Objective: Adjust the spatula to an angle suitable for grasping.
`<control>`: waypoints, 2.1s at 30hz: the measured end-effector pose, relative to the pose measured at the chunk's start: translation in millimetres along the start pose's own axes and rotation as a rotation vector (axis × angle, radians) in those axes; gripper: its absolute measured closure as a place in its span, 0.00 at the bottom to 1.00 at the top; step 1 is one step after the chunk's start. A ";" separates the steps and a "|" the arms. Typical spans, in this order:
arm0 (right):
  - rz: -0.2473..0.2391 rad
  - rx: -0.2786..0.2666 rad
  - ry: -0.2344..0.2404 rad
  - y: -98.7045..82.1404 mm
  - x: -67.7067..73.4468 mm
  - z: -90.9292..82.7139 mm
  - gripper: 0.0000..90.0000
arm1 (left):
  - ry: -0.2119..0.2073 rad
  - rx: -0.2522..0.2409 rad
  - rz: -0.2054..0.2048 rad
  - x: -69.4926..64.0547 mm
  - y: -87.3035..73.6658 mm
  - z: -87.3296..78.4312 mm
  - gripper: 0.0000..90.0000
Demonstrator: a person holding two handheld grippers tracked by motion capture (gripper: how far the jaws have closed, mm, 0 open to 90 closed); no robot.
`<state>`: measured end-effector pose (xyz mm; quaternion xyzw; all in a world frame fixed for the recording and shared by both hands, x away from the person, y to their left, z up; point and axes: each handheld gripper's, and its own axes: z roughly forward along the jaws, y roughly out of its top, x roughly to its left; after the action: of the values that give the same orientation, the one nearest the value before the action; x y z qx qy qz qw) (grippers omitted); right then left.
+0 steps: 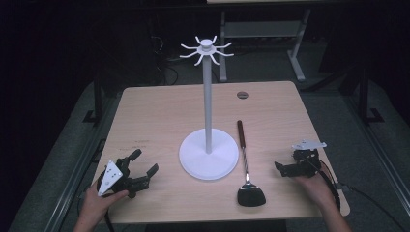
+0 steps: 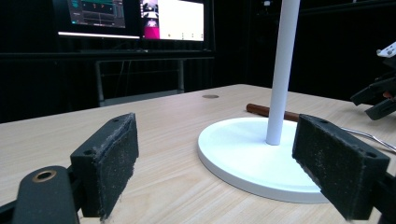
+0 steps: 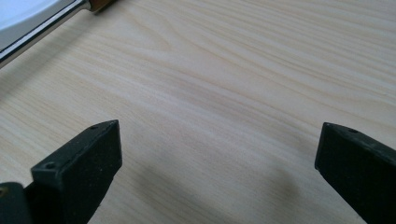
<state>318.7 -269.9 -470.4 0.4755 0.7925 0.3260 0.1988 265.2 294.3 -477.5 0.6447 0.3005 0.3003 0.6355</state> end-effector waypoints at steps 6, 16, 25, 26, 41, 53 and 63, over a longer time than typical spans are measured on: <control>-0.005 -0.002 0.008 2.9 0.5 -3.2 0.13 | 0.001 -0.002 0.007 0.0 0.0 0.2 0.15; -0.019 -0.031 0.140 18.4 17.5 -17.8 0.60 | 0.006 -0.001 -0.003 0.0 0.0 -0.1 0.15; -0.066 -0.059 0.216 30.8 42.3 -22.1 0.90 | 0.004 -0.001 0.001 0.3 0.0 -0.1 0.15; -0.078 -0.066 0.226 32.1 44.8 -22.1 0.93 | 0.004 -0.001 0.005 0.5 0.1 0.0 0.15; -0.171 0.018 0.365 52.6 84.4 -6.2 1.00 | 0.006 -0.001 0.003 0.4 0.1 0.0 0.15; -0.223 0.095 0.399 54.1 108.9 14.2 1.00 | 0.004 -0.002 0.003 0.8 0.1 -0.3 0.15; -0.246 0.141 0.380 48.9 109.7 24.7 1.00 | 0.004 -0.001 0.005 0.6 0.1 0.0 0.15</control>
<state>313.2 -148.6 -453.9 0.3180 0.8885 0.3268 0.0508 265.6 294.7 -477.4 0.6445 0.2999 0.3031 0.6347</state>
